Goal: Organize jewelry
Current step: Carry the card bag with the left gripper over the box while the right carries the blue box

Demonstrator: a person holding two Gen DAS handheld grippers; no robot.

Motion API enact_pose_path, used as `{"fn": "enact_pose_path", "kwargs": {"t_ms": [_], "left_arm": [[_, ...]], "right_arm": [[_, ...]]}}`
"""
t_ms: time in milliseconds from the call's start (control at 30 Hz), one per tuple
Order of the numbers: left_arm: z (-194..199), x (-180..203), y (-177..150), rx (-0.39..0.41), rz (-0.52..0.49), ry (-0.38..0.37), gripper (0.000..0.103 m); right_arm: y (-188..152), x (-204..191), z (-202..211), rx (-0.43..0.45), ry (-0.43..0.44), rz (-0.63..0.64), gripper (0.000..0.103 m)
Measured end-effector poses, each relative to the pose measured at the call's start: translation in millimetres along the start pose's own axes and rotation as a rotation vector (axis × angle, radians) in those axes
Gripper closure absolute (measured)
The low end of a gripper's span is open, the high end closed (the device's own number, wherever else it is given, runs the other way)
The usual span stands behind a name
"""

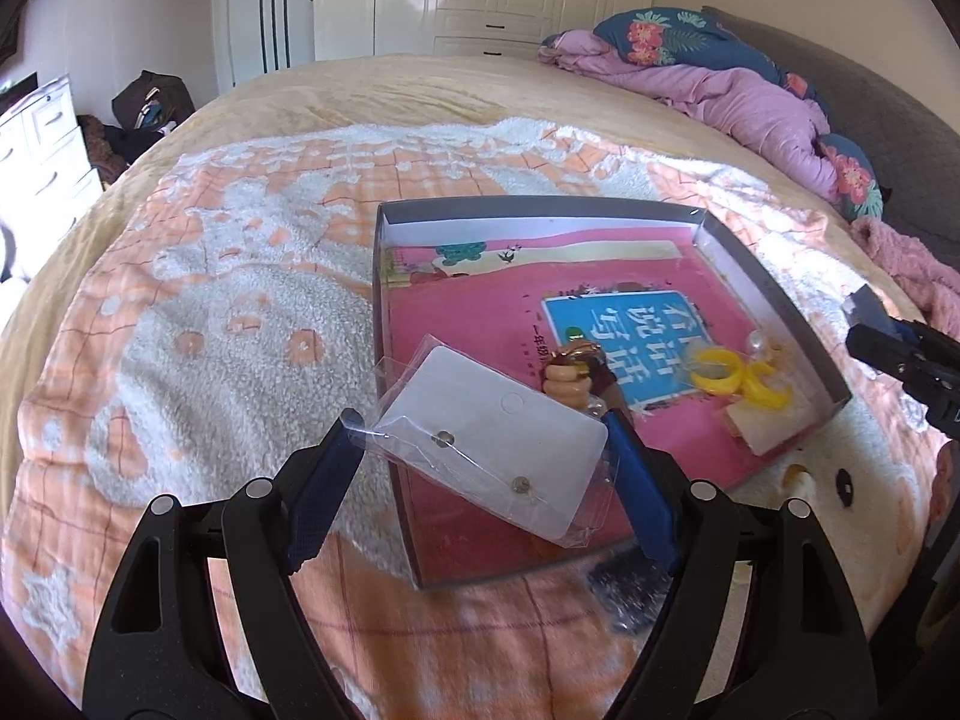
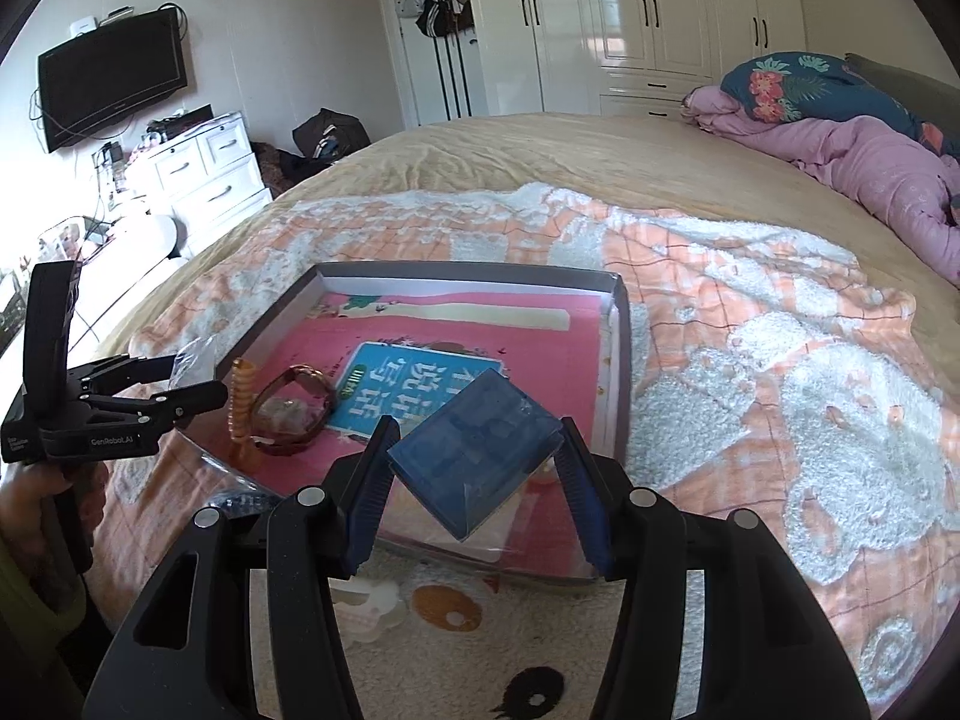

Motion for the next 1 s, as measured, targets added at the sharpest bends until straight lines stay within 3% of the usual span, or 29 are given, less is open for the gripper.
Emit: {"fn": "enact_pose_path", "kwargs": {"t_ms": [367,867,1000], "left_arm": [[-20,3,10,-0.016,-0.052,0.006,0.031],[-21,-2,15,-0.004,-0.04,-0.005,0.031],[-21,-1,14,-0.003,-0.041,-0.006,0.03]], "right_arm": [[-5,21,-19,-0.036,-0.059,-0.02,0.051],[-12,12,-47,-0.094,-0.053,0.002,0.05],[-13,11,-44,-0.092,-0.04,-0.017,0.037]]}}
Point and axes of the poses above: each gripper's, at about its wrist camera, not at the fingertips, and z roughly against the way its jaws point, x to its right, y to its top, the point moved 4 cm from there along -z, roughly the way its jaws point, and after that the axes turned 13 degrees about -y, right-handed, at the moved point
